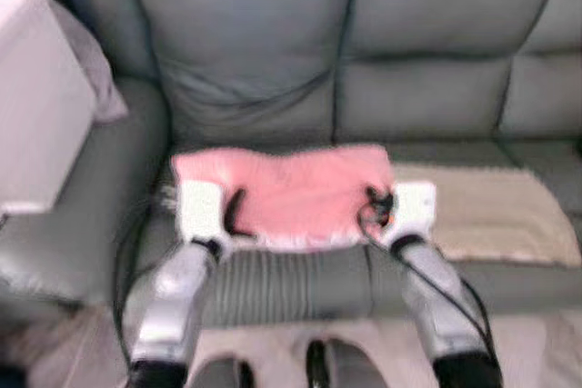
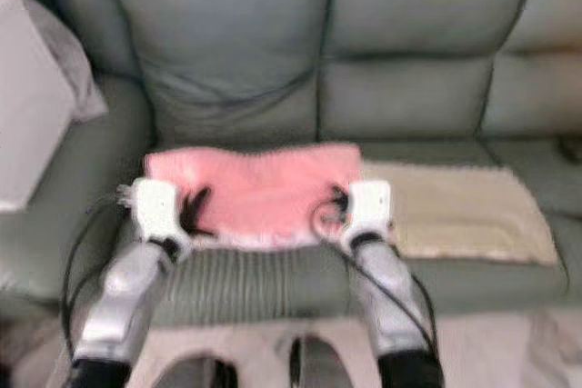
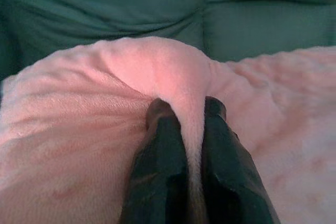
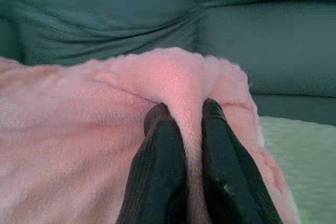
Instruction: Move the pillow to the sofa
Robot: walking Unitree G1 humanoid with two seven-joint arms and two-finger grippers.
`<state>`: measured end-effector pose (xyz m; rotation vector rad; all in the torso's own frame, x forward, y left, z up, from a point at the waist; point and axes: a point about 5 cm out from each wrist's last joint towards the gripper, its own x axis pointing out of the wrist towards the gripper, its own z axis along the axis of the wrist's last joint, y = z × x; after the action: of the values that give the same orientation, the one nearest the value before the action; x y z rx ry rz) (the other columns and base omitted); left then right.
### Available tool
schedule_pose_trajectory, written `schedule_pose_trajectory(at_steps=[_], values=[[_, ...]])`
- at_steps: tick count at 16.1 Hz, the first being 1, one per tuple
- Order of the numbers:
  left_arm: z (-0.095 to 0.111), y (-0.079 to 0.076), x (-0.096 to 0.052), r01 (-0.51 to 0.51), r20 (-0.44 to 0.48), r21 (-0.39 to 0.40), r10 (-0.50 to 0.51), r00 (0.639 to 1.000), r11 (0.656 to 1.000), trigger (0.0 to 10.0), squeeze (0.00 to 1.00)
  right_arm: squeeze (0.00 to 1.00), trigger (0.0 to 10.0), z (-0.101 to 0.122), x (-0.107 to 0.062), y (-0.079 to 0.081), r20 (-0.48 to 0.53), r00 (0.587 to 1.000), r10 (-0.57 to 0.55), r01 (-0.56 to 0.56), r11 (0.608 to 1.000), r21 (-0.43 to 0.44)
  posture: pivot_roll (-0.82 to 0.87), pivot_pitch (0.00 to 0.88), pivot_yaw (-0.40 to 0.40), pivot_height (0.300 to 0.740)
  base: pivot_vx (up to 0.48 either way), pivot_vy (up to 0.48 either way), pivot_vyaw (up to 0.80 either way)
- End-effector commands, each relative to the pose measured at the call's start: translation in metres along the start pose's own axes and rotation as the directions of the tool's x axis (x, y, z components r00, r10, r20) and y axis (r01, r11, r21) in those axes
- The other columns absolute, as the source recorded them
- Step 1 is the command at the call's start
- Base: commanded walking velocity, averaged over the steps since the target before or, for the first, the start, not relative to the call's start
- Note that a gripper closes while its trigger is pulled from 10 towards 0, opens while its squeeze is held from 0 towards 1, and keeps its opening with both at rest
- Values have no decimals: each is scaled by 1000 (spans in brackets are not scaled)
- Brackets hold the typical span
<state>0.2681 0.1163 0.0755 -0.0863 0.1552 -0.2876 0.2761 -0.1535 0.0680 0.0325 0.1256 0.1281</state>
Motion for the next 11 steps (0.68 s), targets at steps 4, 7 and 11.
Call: schedule_pose_trajectory(at_steps=[4, 7, 11], values=[[7, 5, -1, -30, 34, 51, 29, 999, 998, 10000, 0, 0, 10000, 2, 0, 5, 13, 1000, 18, -18, 1000, 2, -6, 110, -37, 740, 0, 0, 0], [6, 8, -1, -48, 25, 50, 47, 999, 998, 10000, 0, 0, 10000, 1, -1, 5, 8, 1000, 19, -19, 1000, 2, -5, 112, -36, 740, 0, 160, 0], [3, 7, -1, -48, 8, 53, 47, 999, 997, 10000, 0, 0, 10000, 0, -1, 4, 7, 1000, 15, -15, 1000, -4, -6, 114, -36, 740, 0, 480, 0]])
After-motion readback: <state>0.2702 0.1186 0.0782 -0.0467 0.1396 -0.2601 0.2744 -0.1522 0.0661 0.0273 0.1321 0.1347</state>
